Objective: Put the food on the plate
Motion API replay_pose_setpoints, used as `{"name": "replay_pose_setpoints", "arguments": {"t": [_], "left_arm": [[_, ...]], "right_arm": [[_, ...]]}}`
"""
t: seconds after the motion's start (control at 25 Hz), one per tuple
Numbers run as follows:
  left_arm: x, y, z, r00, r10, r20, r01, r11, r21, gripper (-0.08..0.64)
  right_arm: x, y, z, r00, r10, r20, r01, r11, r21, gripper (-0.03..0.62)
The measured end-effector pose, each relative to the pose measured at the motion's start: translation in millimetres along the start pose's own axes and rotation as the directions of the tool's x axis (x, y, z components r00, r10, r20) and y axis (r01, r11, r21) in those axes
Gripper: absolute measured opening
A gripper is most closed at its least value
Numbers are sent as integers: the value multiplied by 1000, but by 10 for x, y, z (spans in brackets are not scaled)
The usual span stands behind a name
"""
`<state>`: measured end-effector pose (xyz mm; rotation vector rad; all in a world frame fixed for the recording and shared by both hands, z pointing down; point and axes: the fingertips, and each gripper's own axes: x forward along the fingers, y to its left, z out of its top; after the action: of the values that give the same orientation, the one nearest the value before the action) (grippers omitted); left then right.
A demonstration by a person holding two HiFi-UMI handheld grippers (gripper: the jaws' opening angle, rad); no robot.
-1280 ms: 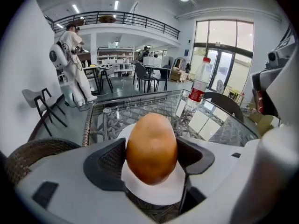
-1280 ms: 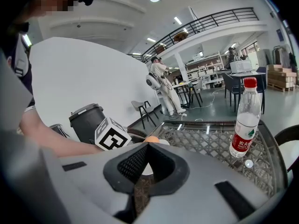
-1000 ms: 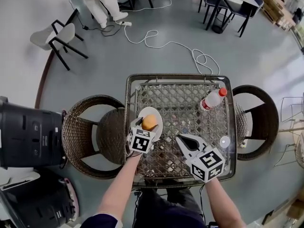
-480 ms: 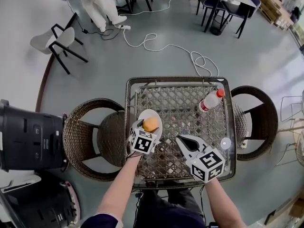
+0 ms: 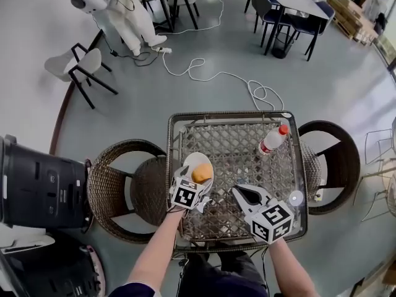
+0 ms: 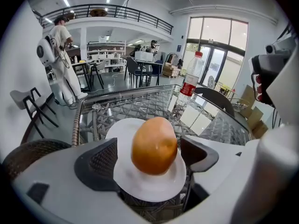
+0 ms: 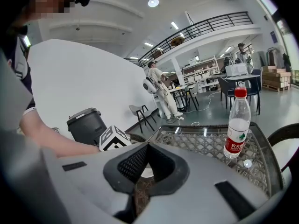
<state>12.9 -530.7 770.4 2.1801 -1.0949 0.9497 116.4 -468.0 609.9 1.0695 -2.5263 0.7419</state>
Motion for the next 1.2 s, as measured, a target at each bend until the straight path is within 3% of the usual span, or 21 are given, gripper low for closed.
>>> {"name": "replay_pose_setpoints", "arguments": {"t": [0.4,0.6,0.64,0.8,1.2], "left_arm": [[-598,-140,173,994,1,113,2,1000,-22,414],[-1114,-400,404,971,-58,231,66,997,-28,404],[-1223,-453,458,965,-62,253,69,997,-20,375],[-1642,-743,649,936,-96,338,84,995,50,251],[-2524,-1204,1015,823,-172,542,159,985,72,9]], "right_arm": [[-144,137,77,998,-33,55,32,999,17,5],[-202,331,235,994,-24,109,22,1000,15,5],[-214,375,277,992,-21,121,19,1000,13,5],[-306,544,444,984,-18,175,18,1000,3,5],[-688,884,870,951,-14,309,28,999,-42,5]]}}
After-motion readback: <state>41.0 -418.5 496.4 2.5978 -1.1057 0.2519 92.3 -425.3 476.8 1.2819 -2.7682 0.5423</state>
